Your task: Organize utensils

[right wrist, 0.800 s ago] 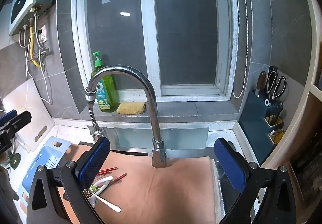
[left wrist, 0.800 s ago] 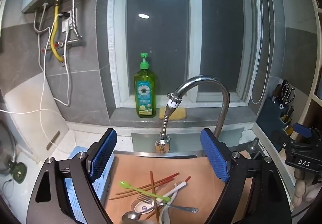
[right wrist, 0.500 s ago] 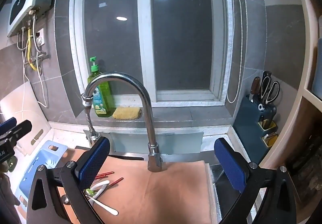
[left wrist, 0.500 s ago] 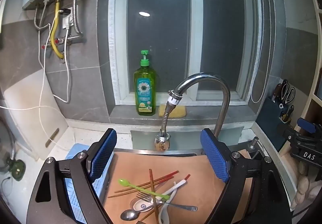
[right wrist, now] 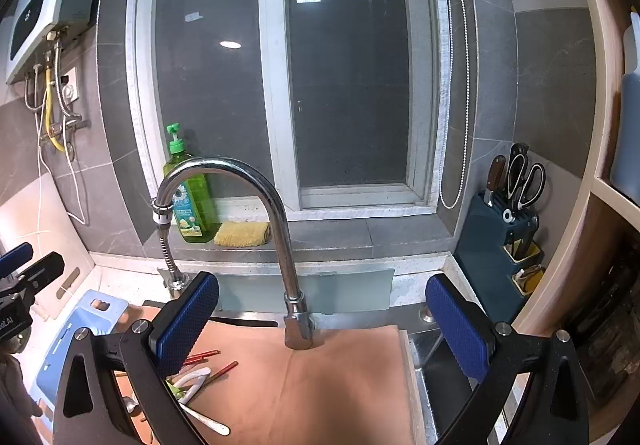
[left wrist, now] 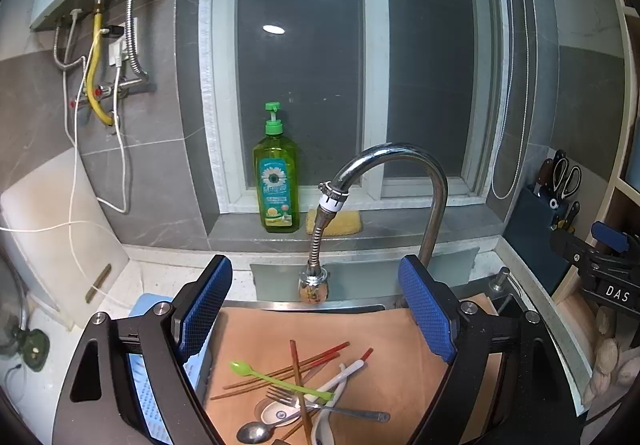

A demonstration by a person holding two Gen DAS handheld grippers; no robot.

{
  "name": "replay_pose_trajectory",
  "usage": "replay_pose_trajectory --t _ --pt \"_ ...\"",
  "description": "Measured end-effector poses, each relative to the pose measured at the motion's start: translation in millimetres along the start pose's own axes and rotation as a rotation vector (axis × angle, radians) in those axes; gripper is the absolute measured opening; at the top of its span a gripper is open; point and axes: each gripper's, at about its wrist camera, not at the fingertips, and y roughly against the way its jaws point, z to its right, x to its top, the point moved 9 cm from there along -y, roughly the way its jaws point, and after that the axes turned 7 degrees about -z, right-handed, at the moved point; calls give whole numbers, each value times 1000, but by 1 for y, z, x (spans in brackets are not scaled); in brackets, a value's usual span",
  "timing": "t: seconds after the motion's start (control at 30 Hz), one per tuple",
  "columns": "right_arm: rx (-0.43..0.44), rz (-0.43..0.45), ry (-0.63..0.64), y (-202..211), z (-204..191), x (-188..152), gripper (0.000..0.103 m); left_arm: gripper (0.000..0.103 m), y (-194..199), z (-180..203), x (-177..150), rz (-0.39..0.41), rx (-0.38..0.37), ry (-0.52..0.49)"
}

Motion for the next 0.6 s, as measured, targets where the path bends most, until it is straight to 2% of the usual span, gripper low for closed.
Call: replay_pose_trajectory --t 0.6 --pt "-1 -12 4 -7 0 1 102 85 -8 -2 0 -20 -10 -2"
